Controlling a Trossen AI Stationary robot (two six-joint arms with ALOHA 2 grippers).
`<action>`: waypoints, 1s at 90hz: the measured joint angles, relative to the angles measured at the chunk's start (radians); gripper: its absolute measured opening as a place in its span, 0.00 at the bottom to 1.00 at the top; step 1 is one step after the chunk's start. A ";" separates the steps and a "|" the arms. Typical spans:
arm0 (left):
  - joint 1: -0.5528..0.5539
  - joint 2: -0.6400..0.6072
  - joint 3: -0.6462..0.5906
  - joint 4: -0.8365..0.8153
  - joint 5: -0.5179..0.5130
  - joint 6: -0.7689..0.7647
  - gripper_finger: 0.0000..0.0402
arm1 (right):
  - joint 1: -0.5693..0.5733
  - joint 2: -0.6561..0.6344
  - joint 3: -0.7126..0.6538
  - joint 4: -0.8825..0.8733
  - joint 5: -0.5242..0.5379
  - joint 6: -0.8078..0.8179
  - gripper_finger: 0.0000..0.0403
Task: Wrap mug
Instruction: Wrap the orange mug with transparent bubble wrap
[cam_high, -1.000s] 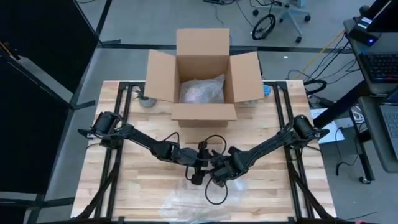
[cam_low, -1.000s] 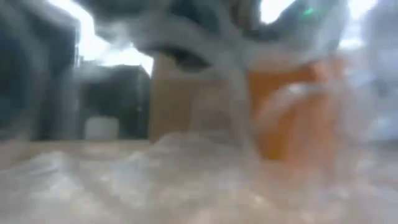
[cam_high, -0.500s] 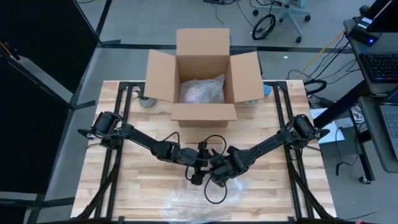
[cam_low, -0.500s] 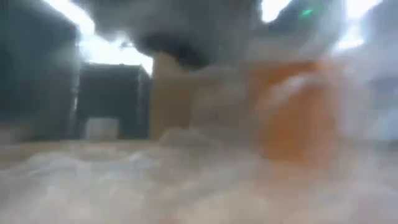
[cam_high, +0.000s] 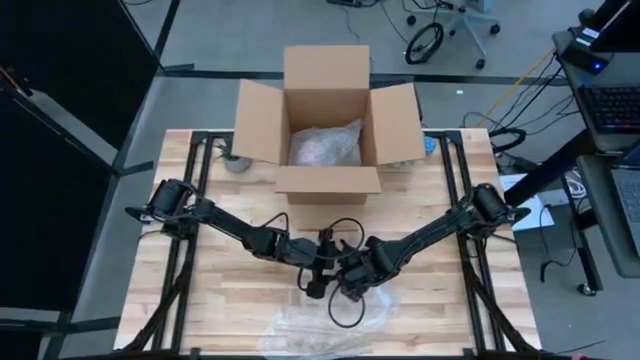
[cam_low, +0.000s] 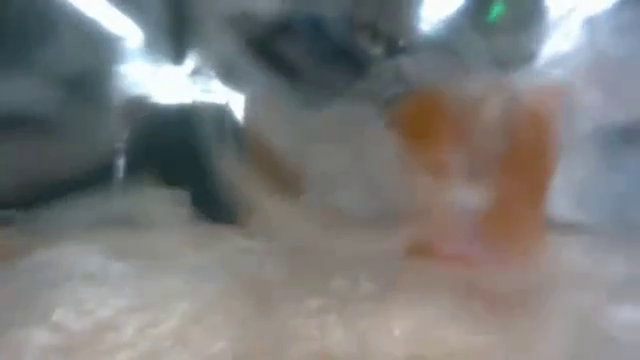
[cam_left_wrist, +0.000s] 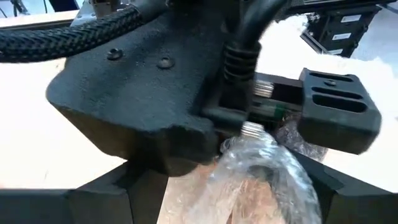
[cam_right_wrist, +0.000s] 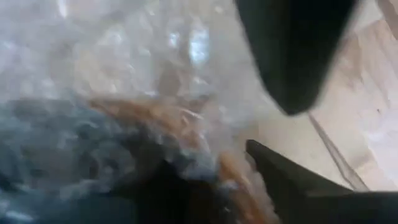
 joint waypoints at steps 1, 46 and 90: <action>0.000 0.000 0.000 0.002 0.000 0.000 0.59 | 0.000 -0.005 -0.001 -0.003 0.000 0.000 0.43; 0.002 0.001 0.001 -0.004 -0.009 0.000 0.59 | 0.000 -0.198 0.007 -0.035 0.002 -0.078 0.57; 0.001 0.001 0.001 -0.006 -0.009 -0.003 0.59 | 0.008 -0.005 0.014 -0.072 0.079 -0.079 0.57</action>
